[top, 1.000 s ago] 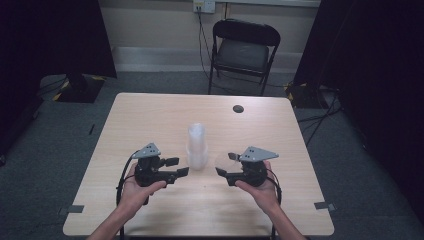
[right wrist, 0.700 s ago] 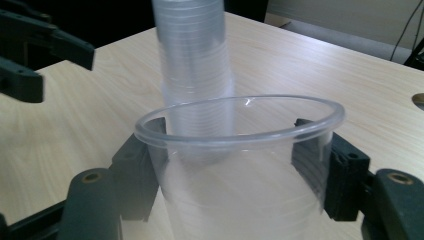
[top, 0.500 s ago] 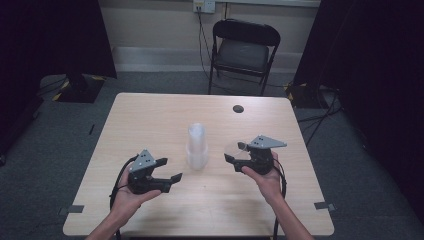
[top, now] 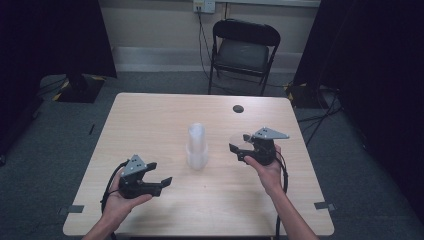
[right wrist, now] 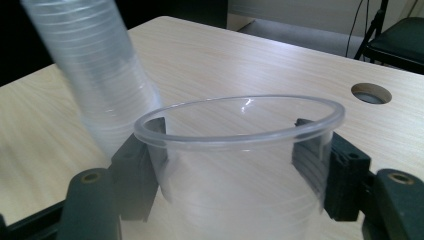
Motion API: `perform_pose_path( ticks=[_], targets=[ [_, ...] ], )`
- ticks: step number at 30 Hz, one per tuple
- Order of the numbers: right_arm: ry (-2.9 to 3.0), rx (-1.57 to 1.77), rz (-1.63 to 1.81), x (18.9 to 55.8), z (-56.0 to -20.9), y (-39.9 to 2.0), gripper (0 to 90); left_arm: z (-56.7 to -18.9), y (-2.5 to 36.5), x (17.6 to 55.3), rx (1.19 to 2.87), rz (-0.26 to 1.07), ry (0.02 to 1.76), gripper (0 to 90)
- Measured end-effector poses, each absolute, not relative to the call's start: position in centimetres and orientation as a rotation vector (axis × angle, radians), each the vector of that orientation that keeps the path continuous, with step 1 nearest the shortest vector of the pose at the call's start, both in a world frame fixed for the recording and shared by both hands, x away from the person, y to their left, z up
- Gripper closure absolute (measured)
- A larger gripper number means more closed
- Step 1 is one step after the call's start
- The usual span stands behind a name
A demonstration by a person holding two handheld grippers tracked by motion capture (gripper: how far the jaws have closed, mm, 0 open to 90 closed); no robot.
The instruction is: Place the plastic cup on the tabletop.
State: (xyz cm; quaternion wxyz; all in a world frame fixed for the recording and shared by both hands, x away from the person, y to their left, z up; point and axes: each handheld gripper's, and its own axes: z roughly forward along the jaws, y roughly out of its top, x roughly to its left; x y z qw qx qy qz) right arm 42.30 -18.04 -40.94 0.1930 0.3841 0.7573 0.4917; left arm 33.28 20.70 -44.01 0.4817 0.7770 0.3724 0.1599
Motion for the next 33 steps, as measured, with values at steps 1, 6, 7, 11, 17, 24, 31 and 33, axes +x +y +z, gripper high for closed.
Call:
perform_pose_path(
  ticks=[1,6,7,11,17,24,31,33],
  targets=[
    [2.120,1.082,1.378,42.7,-41.1,-18.0,30.2,-44.0,20.9,33.3,1.896,0.397,0.906,20.3],
    [2.117,1.120,1.374,44.1,-41.5,-17.7,30.1,-44.3,21.1,33.7,1.888,0.401,0.939,20.3],
    [2.119,1.122,1.372,44.4,-41.6,-17.7,30.0,-44.4,21.2,33.7,1.894,0.401,0.939,20.3],
    [2.117,1.138,1.356,45.1,-41.9,-17.5,29.9,-44.9,21.3,33.7,1.912,0.391,0.942,20.3],
    [2.099,1.176,1.361,46.2,-42.8,-17.2,29.5,-45.3,21.3,33.2,1.922,0.384,0.936,20.3],
    [2.100,1.209,1.325,47.9,-43.8,-16.1,28.3,-45.5,22.1,33.1,1.904,0.389,0.958,21.5],
    [2.121,1.202,1.309,49.2,-44.6,-14.8,28.0,-45.5,22.7,33.2,1.892,0.386,0.981,21.7],
    [2.123,1.203,1.307,49.6,-44.8,-14.7,28.0,-45.6,22.6,33.2,1.893,0.383,0.987,21.7]
  ],
)
